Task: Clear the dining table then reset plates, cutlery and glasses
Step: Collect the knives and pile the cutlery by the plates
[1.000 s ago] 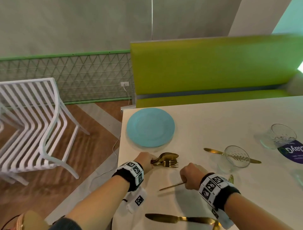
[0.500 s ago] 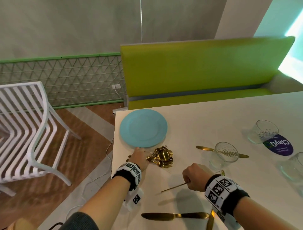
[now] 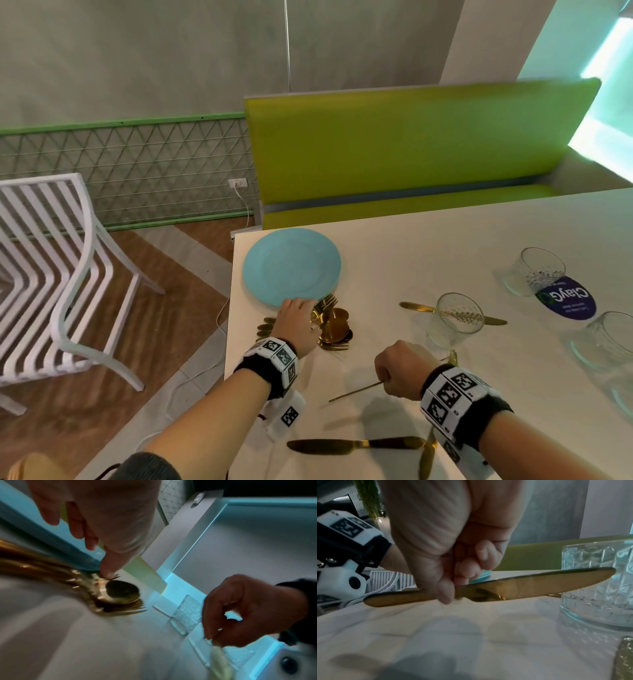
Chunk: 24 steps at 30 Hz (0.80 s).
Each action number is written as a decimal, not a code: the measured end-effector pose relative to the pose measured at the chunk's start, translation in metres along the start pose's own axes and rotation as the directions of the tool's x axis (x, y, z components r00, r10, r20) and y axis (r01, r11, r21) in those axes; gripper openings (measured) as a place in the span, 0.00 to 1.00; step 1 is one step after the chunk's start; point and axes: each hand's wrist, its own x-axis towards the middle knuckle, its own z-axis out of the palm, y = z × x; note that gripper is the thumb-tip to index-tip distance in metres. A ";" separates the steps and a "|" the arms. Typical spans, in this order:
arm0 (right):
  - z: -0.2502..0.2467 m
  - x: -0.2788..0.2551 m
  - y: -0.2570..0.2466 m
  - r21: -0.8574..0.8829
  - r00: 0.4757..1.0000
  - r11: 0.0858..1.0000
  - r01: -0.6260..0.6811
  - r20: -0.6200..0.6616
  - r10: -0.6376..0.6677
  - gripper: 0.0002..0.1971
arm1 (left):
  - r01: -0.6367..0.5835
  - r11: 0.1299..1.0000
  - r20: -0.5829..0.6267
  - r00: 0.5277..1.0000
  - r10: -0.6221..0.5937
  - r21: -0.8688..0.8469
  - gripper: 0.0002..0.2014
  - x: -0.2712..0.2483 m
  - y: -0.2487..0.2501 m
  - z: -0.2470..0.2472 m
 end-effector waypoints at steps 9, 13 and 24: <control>-0.009 -0.016 0.014 0.049 0.993 0.999 -0.024 -0.114 0.029 0.14 | 0.243 0.863 0.567 0.821 0.059 -0.442 0.17 -0.024 0.095 -0.012; -0.004 -0.025 0.021 0.010 0.991 1.000 -0.019 -0.131 0.020 0.15 | 0.285 0.869 0.674 0.735 0.072 -0.404 0.19 -0.037 0.120 0.002; 0.045 -0.054 0.053 0.497 0.851 0.822 -0.277 -0.270 0.450 0.05 | 0.159 0.958 0.415 0.909 -0.047 -0.239 0.17 -0.049 0.130 0.017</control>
